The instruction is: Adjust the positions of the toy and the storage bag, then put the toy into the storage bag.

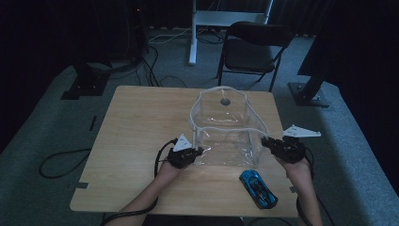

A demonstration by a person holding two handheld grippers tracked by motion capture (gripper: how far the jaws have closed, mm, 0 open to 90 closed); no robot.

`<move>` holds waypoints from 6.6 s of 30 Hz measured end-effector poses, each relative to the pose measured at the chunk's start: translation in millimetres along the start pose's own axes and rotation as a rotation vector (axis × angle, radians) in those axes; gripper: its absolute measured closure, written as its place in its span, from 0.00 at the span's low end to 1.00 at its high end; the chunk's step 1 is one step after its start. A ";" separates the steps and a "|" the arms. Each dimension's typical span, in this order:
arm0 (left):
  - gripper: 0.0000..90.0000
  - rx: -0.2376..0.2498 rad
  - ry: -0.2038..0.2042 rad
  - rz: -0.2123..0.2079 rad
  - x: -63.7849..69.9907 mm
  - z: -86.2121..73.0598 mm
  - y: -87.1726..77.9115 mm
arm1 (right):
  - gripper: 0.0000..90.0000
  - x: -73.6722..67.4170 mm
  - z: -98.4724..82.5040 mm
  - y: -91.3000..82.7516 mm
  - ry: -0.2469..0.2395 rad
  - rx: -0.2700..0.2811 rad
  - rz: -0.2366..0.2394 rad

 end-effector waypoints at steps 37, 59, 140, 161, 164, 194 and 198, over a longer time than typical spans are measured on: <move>0.55 0.028 0.032 -0.081 15.4 -0.6 12.0 | 0.54 1.8 -8.4 -14.5 0.026 0.052 0.039; 0.00 -0.010 0.027 -0.051 12.1 -0.1 -2.5 | 0.14 -4.1 -14.2 -22.5 0.065 0.145 0.018; 0.00 -0.102 -0.246 0.541 -143.0 -134.2 -231.4 | 0.12 -44.3 -118.1 15.7 0.025 -0.161 0.052; 0.00 -0.207 -0.308 0.602 -158.7 -148.6 -225.8 | 0.14 -54.7 -134.6 38.9 0.014 -0.326 0.034; 0.00 -0.207 -0.305 0.598 -159.0 -148.5 -225.7 | 0.14 -56.5 -137.9 40.5 0.008 -0.366 0.025; 0.00 -0.209 -0.300 0.594 -159.4 -147.5 -224.2 | 0.12 -63.9 -135.2 51.2 -0.050 -0.540 0.007; 0.00 -0.209 -0.297 0.590 -159.4 -147.0 -223.5 | 0.25 -64.1 -132.7 49.7 -0.037 -0.516 -0.006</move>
Point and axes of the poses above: each handheld gripper's, and its own axes: y roughly forward along the jaws, z roughly out of its top, x roughly to its right, the point moved 6 cm from there along y, roughly forward along the jaws, and after that the axes turned 7 degrees about -y, right-handed, at the moved point
